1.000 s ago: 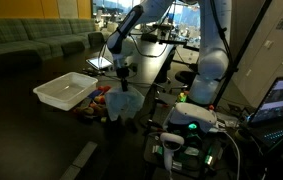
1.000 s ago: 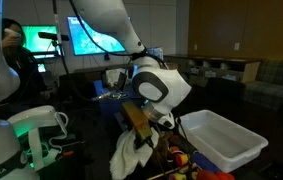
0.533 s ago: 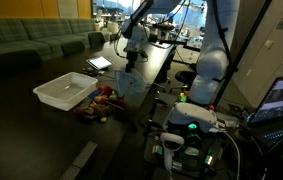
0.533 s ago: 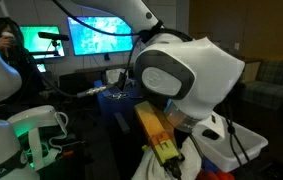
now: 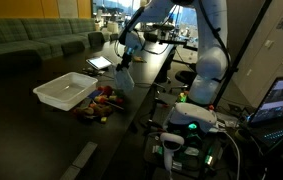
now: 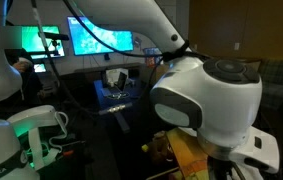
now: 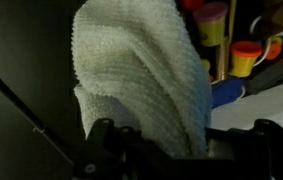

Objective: Use the towel to push all the objects to the left

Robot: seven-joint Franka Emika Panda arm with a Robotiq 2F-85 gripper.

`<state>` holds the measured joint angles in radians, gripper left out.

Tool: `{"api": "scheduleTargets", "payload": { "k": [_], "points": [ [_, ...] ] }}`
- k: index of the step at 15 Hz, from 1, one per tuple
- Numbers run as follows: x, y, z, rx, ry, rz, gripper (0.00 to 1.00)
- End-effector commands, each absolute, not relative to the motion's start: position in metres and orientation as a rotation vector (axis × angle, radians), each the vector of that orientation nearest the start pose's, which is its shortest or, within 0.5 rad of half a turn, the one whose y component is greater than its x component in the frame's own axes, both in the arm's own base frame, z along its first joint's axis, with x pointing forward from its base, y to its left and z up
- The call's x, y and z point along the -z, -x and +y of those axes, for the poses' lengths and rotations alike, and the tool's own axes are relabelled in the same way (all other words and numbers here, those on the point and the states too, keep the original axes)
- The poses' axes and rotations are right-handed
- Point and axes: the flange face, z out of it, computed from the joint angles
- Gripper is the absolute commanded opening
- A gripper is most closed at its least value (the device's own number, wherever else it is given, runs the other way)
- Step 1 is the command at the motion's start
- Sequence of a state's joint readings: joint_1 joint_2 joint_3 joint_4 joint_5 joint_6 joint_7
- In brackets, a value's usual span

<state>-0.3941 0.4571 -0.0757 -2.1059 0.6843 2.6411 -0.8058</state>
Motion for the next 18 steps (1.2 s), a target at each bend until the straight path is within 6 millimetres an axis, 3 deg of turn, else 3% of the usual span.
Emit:
{"api": "scheduleTargets", "payload": {
  "k": [1, 6, 10, 14, 18],
  "points": [
    [-0.144, -0.551, -0.289, 0.579, 3.0, 0.439, 0.03],
    [-0.041, -0.56, -0.278, 0.465, 3.179, 0.301, 0.03],
    [0.008, -0.547, -0.265, 0.186, 3.208, 0.049, 0.03],
    [0.003, -0.543, -0.254, 0.061, 3.214, -0.136, 0.03],
    [-0.004, -0.542, -0.249, -0.031, 3.237, -0.205, 0.03]
  ]
}}
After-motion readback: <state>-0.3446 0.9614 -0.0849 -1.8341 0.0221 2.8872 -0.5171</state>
